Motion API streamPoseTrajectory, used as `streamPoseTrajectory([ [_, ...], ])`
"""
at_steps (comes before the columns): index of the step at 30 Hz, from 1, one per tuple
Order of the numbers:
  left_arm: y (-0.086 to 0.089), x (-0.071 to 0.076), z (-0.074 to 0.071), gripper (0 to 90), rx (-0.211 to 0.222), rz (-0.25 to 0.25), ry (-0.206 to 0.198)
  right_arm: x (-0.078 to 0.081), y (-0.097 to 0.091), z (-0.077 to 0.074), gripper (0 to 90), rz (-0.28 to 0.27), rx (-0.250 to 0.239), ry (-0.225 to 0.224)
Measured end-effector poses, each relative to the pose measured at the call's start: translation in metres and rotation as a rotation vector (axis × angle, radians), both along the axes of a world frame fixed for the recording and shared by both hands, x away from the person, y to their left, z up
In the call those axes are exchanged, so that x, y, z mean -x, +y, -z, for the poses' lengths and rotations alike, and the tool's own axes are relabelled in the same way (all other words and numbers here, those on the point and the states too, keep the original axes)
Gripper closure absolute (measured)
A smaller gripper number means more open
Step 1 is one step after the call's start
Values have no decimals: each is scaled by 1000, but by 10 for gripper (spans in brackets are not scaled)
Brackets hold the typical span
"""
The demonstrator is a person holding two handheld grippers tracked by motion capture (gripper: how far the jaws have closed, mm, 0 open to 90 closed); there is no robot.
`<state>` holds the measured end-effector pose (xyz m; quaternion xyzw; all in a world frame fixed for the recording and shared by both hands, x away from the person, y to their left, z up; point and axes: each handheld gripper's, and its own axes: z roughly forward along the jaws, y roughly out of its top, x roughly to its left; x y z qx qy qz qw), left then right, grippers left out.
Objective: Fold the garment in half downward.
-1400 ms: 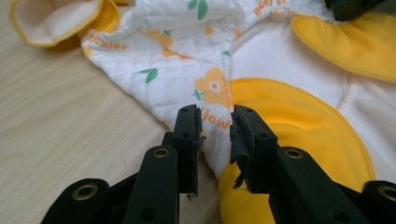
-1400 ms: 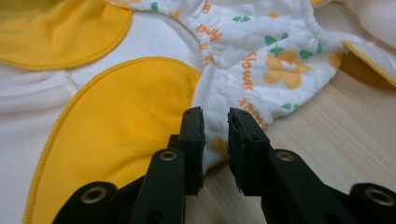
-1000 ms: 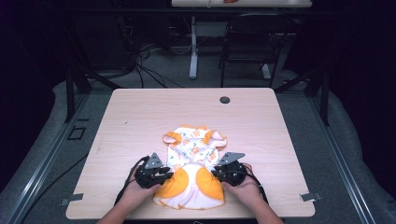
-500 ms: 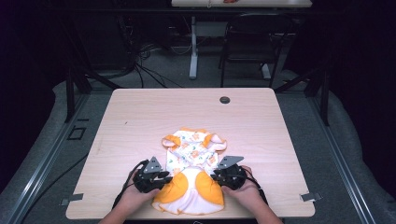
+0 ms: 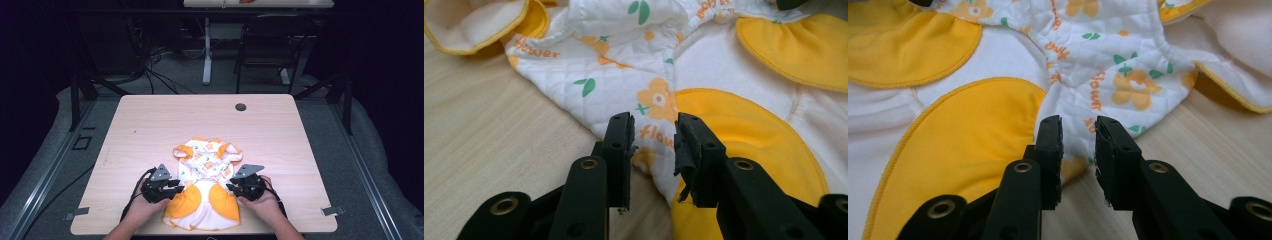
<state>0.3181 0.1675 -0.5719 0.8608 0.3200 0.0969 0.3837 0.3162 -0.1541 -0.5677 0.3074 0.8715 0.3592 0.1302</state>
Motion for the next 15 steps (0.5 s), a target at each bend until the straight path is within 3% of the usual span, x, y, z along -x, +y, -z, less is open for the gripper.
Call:
streamPoseTrajectory([
  [6,2,-6,3,628,3,10,28,-4,-4,-5,708,4,-1,-4],
  [8,3,-10,2,618,3,3,38,-7,-6,-7,699,12,-21,3],
  [10,3,-15,0,620,-5,3,33,-10,-8,-9,698,20,-26,20],
  [12,4,-19,-5,627,24,-5,45,-13,-10,-13,699,28,-38,20],
  [15,4,-27,-13,635,29,-15,35,-19,-12,-18,702,36,-60,25],
])
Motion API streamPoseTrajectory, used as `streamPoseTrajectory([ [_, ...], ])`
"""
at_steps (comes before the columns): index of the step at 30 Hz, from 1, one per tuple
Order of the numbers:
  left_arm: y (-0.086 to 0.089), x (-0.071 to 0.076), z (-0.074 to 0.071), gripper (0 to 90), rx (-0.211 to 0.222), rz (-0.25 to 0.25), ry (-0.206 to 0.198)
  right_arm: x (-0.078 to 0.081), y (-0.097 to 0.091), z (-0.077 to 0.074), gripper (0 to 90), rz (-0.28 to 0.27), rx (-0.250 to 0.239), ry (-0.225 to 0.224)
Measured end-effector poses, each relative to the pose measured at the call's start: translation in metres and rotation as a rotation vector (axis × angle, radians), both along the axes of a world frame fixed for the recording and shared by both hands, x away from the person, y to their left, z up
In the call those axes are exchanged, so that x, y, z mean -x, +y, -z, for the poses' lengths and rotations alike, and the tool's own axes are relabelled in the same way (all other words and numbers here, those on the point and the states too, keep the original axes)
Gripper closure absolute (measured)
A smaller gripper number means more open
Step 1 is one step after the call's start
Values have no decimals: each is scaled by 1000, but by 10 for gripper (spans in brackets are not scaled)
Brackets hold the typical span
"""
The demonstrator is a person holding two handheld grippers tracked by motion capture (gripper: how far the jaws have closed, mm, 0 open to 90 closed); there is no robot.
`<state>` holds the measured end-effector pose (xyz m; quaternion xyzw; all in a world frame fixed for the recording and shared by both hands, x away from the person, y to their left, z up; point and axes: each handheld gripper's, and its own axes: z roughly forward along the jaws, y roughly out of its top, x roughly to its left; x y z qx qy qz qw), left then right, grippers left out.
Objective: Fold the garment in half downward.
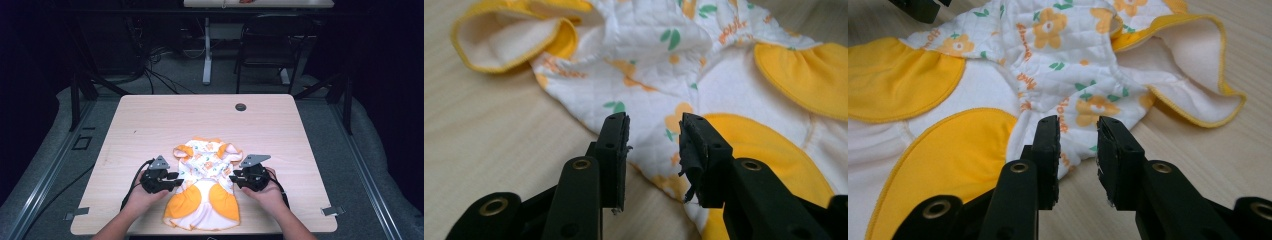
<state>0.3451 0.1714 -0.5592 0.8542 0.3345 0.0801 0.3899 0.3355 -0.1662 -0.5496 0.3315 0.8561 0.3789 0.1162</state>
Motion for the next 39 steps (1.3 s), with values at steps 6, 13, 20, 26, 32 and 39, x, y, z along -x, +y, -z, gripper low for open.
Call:
streamPoseTrajectory([
  [6,-2,-19,-21,614,-2,-8,-36,-14,-5,-12,698,3,25,5],
  [13,-7,-37,-38,625,17,-5,-32,-27,-8,-28,702,7,-8,29],
  [20,-12,-50,-46,636,-2,4,-32,-35,-1,-45,706,-15,18,17],
  [26,-13,-65,-52,646,11,-12,-18,-50,10,-58,708,-34,65,9],
  [32,-21,-82,-61,648,20,-3,-19,-73,16,-60,713,-13,73,35],
  [39,-31,-101,-63,656,-32,-9,-31,-95,25,-61,714,-17,101,32],
])
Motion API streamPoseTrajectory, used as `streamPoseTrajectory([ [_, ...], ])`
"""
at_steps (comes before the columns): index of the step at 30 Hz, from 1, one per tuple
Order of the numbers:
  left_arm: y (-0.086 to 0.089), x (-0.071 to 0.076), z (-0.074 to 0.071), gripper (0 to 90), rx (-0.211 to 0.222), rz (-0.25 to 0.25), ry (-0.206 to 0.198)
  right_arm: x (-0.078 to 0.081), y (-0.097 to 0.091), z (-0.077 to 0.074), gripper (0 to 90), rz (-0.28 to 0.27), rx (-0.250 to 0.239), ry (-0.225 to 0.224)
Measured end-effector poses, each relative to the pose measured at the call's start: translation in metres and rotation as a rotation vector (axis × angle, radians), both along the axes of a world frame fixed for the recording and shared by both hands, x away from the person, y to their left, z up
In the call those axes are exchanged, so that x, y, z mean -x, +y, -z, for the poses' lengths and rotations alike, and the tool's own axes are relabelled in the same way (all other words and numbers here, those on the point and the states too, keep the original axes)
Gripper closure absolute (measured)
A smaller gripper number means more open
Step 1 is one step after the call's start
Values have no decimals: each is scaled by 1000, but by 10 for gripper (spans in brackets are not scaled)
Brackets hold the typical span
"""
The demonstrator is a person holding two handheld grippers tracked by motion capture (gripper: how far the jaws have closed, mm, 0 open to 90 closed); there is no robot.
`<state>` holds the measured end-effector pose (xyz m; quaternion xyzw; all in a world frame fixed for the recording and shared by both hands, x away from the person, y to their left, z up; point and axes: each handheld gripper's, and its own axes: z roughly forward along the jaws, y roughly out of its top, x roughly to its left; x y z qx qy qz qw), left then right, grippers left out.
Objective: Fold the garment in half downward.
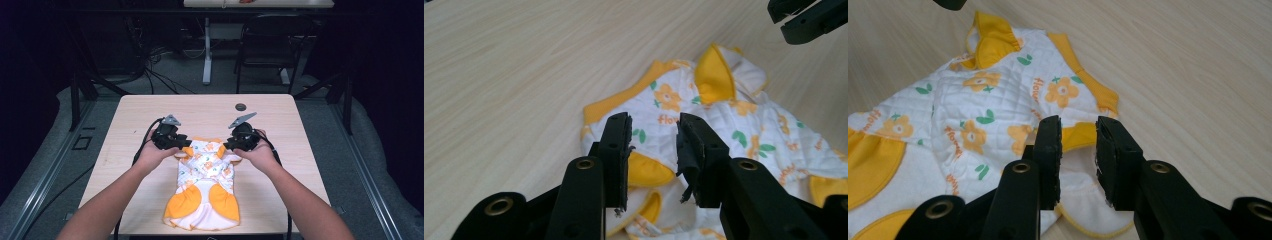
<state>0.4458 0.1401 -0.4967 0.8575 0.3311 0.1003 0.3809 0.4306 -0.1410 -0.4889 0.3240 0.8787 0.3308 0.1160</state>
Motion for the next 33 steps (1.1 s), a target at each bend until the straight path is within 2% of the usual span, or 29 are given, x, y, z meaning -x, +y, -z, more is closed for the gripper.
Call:
streamPoseTrajectory([
  [2,-2,-6,0,658,-8,-2,4,-6,2,1,713,4,-13,3],
  [7,-4,-18,0,669,-15,-9,15,-19,6,2,713,-5,32,12],
  [10,-5,-22,1,671,-21,-1,16,-24,7,3,714,0,20,21],
  [12,-5,-25,2,671,-28,9,19,-27,8,3,714,-6,36,12],
  [14,-5,-28,3,671,-32,6,21,-31,9,2,714,-14,30,15],
  [15,-3,-32,6,671,-19,-6,27,-34,11,1,713,-8,41,13],
  [17,-2,-34,7,671,-16,-8,32,-36,11,1,713,-3,35,17],
  [23,-4,-41,11,674,-39,-6,38,-49,14,3,708,7,30,24],
  [24,-5,-44,11,673,-59,-9,40,-52,16,4,708,-1,36,33],
  [26,-6,-47,12,672,-62,-15,41,-55,19,6,709,-10,46,35],
  [28,-7,-49,12,672,-75,-27,30,-57,22,10,710,-7,44,36],
  [33,-10,-53,17,672,-90,-18,37,-61,25,18,715,3,86,42],
])
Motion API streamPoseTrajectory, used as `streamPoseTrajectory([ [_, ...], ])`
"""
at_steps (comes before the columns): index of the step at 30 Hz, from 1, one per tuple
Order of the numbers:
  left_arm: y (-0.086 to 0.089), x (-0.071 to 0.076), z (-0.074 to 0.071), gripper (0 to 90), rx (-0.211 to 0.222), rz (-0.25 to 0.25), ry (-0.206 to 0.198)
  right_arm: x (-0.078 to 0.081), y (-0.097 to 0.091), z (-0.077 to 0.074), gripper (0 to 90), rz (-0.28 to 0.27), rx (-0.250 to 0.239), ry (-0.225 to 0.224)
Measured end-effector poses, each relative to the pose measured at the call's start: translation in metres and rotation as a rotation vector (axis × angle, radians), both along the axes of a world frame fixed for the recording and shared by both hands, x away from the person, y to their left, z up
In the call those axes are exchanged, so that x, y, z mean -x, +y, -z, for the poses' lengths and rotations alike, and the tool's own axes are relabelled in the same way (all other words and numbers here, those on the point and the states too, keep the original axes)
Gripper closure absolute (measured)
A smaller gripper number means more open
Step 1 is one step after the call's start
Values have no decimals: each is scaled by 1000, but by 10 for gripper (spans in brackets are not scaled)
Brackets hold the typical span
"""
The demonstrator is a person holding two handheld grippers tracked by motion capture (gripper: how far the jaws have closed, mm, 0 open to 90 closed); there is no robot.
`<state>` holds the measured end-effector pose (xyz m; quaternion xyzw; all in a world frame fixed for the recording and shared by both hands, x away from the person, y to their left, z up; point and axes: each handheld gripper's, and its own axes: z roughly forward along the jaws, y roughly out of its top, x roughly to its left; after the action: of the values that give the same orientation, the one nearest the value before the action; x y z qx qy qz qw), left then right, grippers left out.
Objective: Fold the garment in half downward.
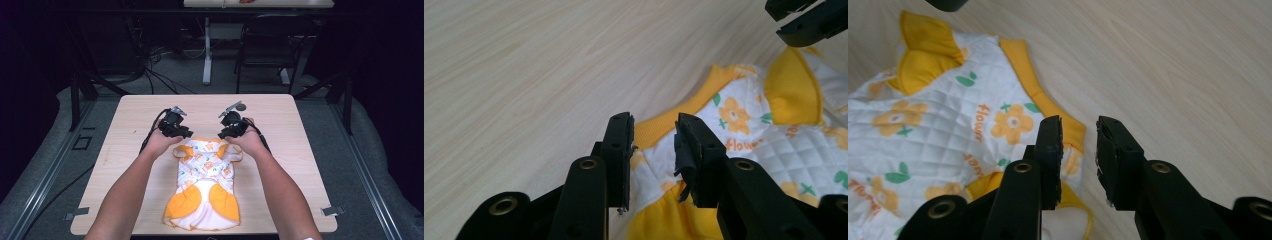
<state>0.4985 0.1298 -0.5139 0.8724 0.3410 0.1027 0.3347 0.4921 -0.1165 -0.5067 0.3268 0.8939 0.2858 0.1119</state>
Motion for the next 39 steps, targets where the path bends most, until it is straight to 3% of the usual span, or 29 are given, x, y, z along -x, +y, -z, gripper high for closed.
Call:
streamPoseTrajectory([
  [3,-4,-2,8,673,-31,-8,9,-3,2,9,716,22,25,7],
  [6,-7,-3,14,666,-19,-5,24,-4,3,14,715,36,24,18],
  [11,-12,-3,22,648,-38,11,37,-2,5,25,704,26,27,27],
  [14,-12,-3,25,635,-45,7,37,-2,4,28,691,17,48,34],
  [15,-11,-3,28,615,-51,5,43,-2,2,33,684,38,23,39],
  [16,-10,-3,29,605,-56,1,46,-3,0,33,682,33,43,41],
  [22,-7,-3,35,582,-63,-16,49,-4,-3,37,663,50,40,43],
  [28,-4,-1,39,568,-64,-19,57,-3,-1,39,652,32,34,62],
  [30,-3,1,43,565,-71,-15,62,-2,-1,42,631,4,39,90],
  [39,-3,3,48,560,-76,-9,60,-2,4,49,601,-6,61,112],
])
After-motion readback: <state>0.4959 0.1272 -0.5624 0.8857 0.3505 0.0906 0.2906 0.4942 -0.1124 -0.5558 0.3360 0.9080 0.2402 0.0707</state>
